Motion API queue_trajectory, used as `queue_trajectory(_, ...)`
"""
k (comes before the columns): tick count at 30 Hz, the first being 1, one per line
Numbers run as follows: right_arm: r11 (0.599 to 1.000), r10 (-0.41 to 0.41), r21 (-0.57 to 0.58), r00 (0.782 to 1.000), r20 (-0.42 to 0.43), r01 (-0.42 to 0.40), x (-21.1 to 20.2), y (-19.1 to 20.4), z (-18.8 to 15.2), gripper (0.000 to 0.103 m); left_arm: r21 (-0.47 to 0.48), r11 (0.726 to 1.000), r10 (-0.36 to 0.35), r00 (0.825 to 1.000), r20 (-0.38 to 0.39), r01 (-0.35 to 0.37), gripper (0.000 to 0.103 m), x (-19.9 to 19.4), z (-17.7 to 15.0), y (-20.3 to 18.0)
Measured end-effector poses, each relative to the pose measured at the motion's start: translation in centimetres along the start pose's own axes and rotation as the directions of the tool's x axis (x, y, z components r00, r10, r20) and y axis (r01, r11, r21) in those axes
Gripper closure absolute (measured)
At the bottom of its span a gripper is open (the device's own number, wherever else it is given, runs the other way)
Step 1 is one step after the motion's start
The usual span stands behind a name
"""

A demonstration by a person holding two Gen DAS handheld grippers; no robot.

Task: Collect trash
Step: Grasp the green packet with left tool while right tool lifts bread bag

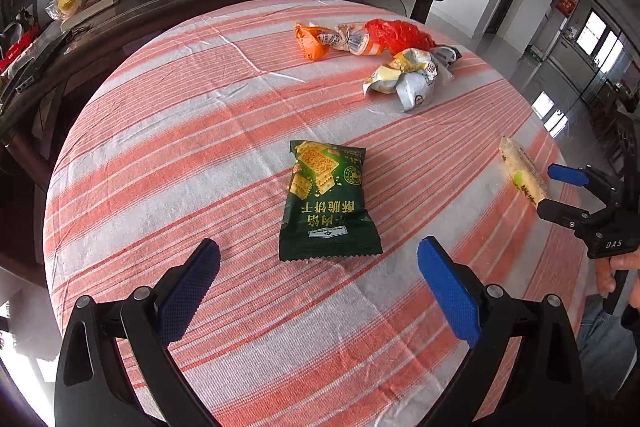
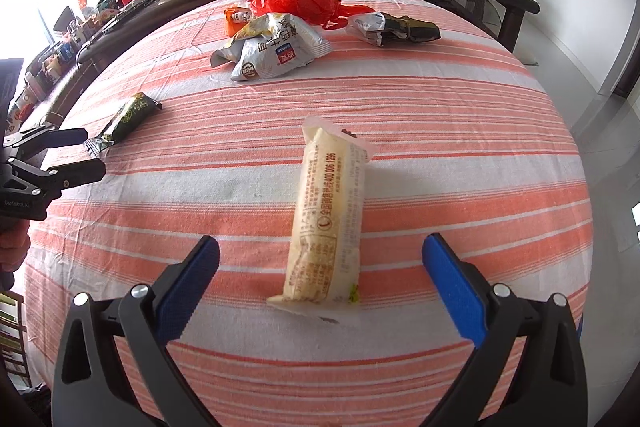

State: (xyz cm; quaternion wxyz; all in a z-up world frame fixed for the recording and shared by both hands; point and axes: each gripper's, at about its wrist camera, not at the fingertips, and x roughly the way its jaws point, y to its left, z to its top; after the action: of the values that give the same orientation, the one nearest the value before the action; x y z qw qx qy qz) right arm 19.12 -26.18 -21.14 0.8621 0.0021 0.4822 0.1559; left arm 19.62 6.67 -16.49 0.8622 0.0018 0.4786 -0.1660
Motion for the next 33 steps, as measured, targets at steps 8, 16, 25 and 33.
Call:
queue_trajectory(8,0.997,0.064,0.044,0.987,-0.144,-0.058,-1.1,-1.6,4.2,0.027,0.145,0.989,0.029,0.995,-0.091,-0.016,0.005,3.2,2.9,-2.6)
queue_trajectory(16,0.999,0.003,-0.047,0.971,-0.237,-0.014,2.6,1.9,5.4,0.044,0.187,0.979,0.104,0.985,-0.137,-0.077,0.049,5.7,3.7,-2.1)
queue_trajectory(25,0.999,0.052,0.021,0.985,-0.166,-0.049,-0.4,-0.4,4.9,0.087,0.191,0.981,0.018,0.998,-0.067,-0.005,0.068,2.6,3.0,-5.6)
queue_trajectory(33,0.991,0.068,0.118,0.997,-0.021,-0.065,-7.7,-7.0,2.7,0.087,0.260,0.949,-0.176,0.984,-0.034,0.178,0.068,0.9,3.7,-17.0)
